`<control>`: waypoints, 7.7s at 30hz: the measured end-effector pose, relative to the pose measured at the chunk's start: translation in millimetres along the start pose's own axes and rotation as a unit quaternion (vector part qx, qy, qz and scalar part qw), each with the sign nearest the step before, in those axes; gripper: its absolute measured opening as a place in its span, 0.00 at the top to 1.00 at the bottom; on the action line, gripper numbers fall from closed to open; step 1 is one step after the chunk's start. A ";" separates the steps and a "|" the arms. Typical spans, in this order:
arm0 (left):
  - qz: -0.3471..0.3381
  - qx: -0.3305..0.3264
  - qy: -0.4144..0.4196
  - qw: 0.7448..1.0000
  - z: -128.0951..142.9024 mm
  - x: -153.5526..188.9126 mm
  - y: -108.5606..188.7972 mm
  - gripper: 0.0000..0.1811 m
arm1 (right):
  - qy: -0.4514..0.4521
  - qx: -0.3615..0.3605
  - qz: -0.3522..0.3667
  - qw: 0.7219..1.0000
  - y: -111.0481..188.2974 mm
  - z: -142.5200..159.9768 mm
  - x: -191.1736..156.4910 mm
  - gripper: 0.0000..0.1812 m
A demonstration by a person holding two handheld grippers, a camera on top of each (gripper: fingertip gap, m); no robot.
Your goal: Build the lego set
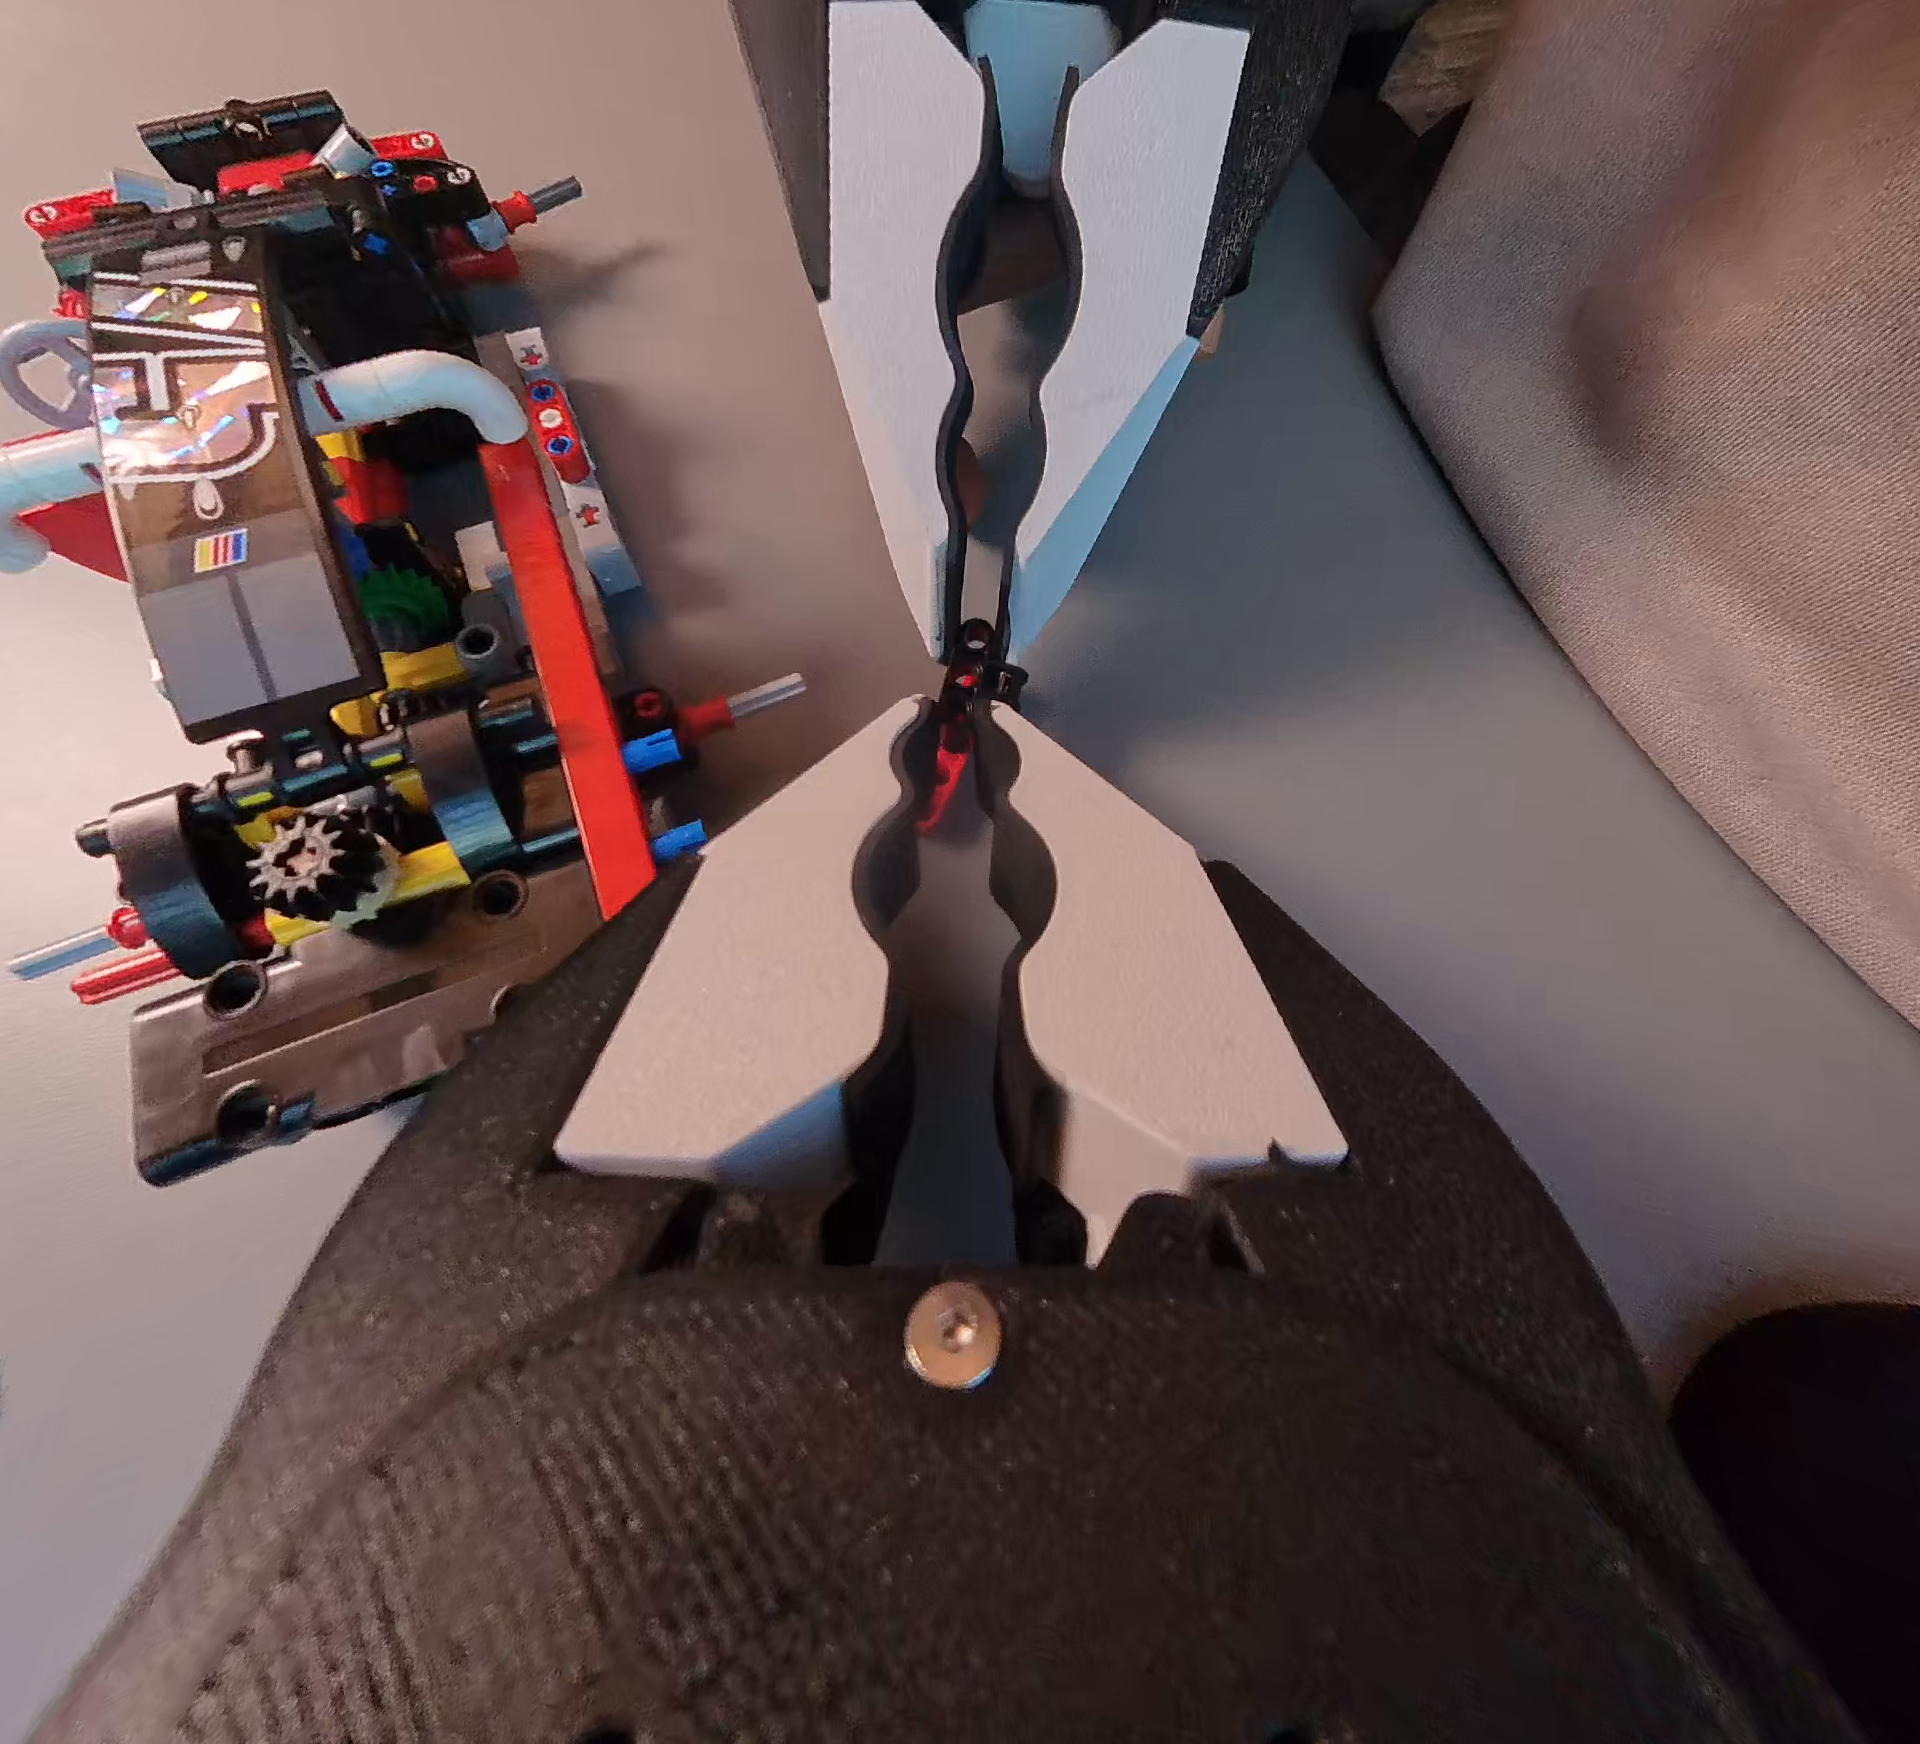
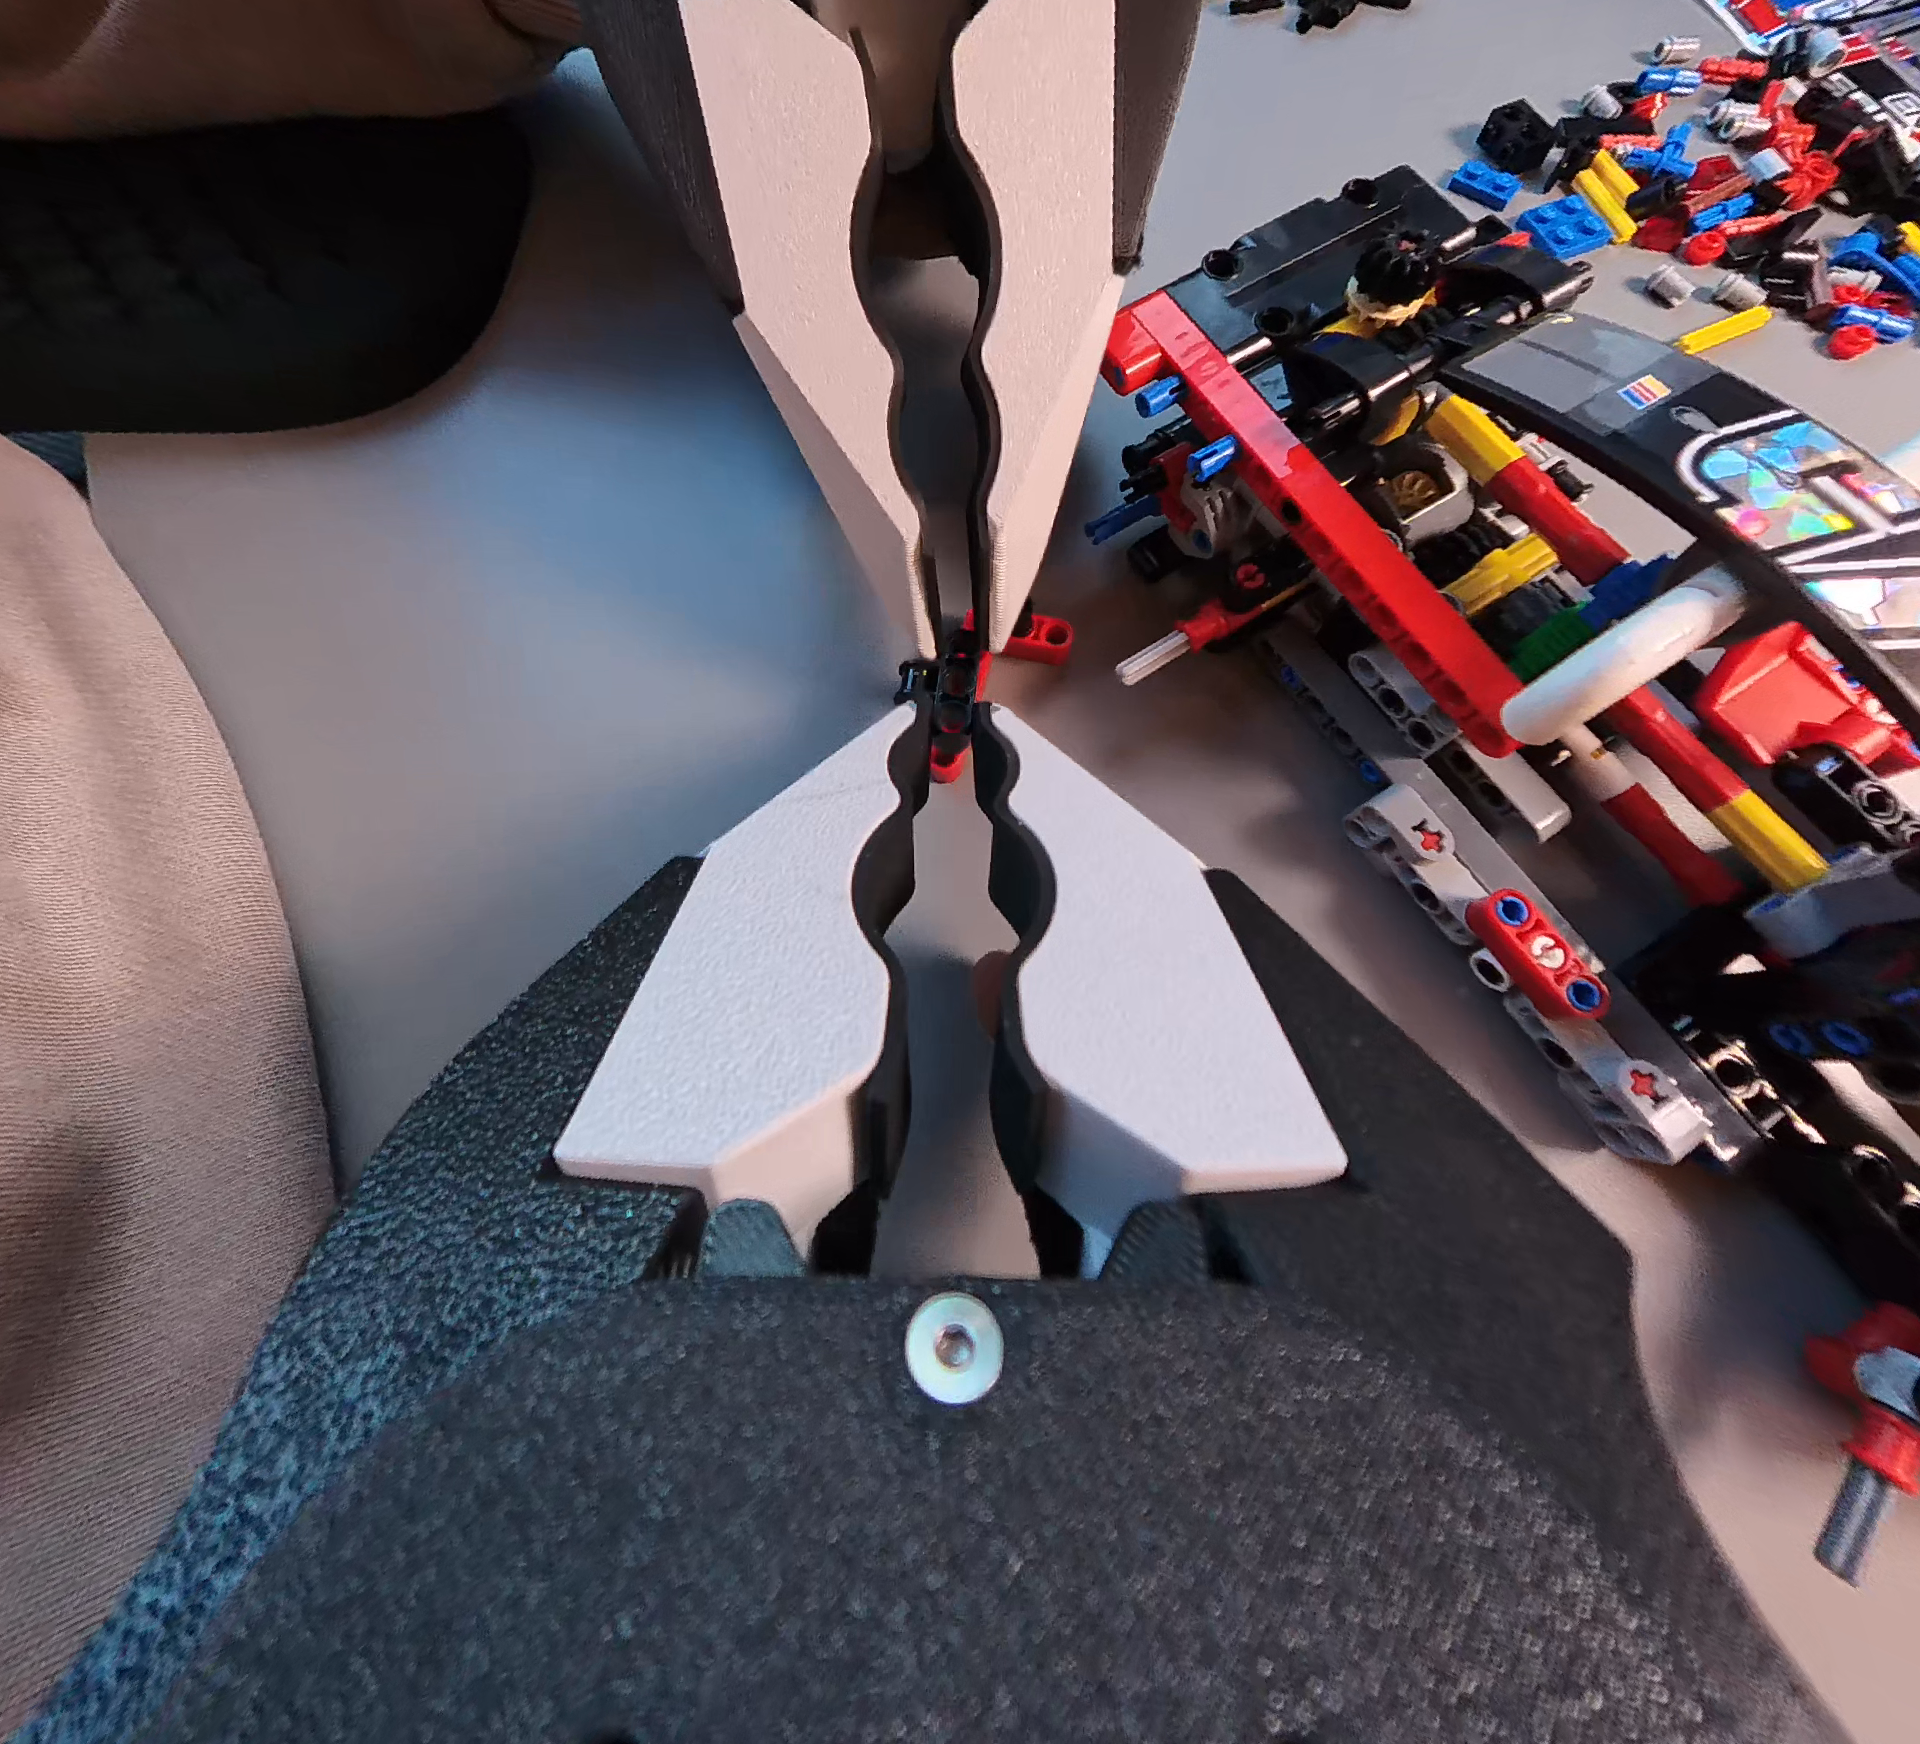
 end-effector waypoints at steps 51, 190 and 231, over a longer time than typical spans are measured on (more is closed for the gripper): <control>-0.158 -0.084 0.075 0.981 7.2 14.8 -8.9 0.80 | 0.059 -0.088 0.046 0.993 -4.3 7.1 -10.5 0.91; -0.287 0.109 0.030 0.951 -5.0 8.9 37.9 0.85 | 0.162 -0.056 -0.063 0.983 -8.5 5.2 3.1 0.65; -0.152 0.081 0.130 0.977 13.3 21.4 33.8 0.85 | 0.305 0.081 -0.061 0.947 -3.7 -12.6 -8.8 0.88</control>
Point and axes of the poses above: each gripper's, where its closed fingertips meet, y back along the fingers, z out of its underside, x = y × z across the jaws, the point moved 5 cm from there along y, back along the fingers, and after that the axes turned 2 degrees about -x, right-handed, at the moved point
